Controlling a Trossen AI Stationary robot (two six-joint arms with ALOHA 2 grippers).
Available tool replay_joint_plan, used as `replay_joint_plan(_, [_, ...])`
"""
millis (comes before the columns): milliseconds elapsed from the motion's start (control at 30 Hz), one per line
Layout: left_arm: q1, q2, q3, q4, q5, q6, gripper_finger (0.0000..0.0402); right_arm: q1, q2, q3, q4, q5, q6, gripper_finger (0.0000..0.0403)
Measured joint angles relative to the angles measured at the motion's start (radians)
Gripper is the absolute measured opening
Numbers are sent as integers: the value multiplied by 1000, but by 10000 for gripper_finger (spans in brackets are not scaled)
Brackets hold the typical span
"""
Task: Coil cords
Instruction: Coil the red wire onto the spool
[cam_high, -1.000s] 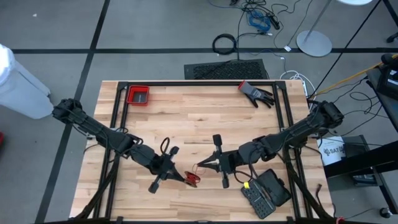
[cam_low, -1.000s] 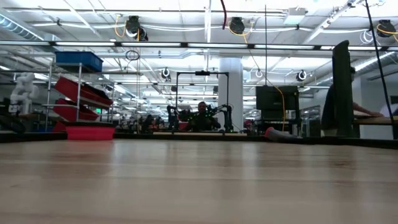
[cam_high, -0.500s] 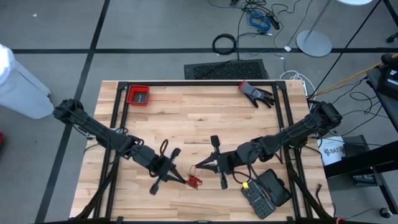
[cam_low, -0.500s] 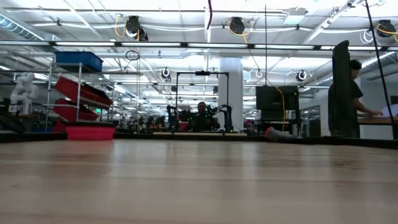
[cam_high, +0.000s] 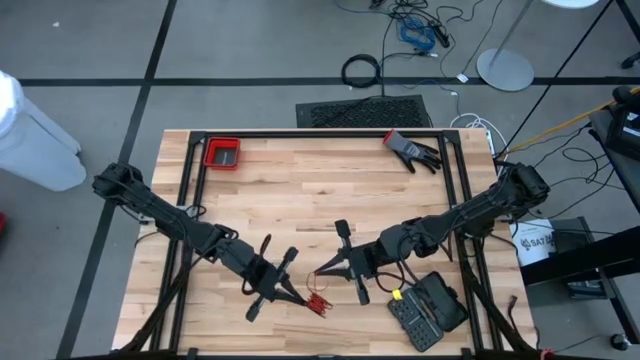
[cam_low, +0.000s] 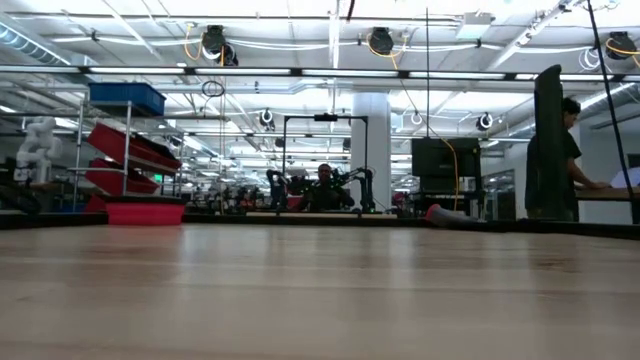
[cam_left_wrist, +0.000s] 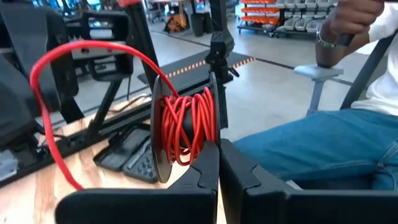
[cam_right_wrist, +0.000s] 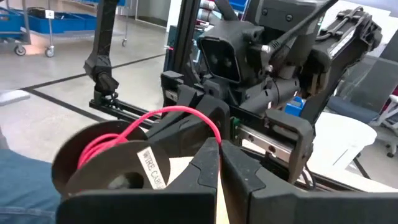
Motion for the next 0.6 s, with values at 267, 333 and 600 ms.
replay_joint_plan(267, [0, 0, 0, 42, 0, 8, 2, -1, 0, 0, -8, -1, 16, 0])
replay_joint_plan(333, [0, 0, 0, 49, 0, 18, 2, -1, 0, 0, -8, -1, 19, 0])
replay_joint_plan(600, [0, 0, 0, 80, -40, 66, 2, -1, 0, 0, -4, -51, 20, 0])
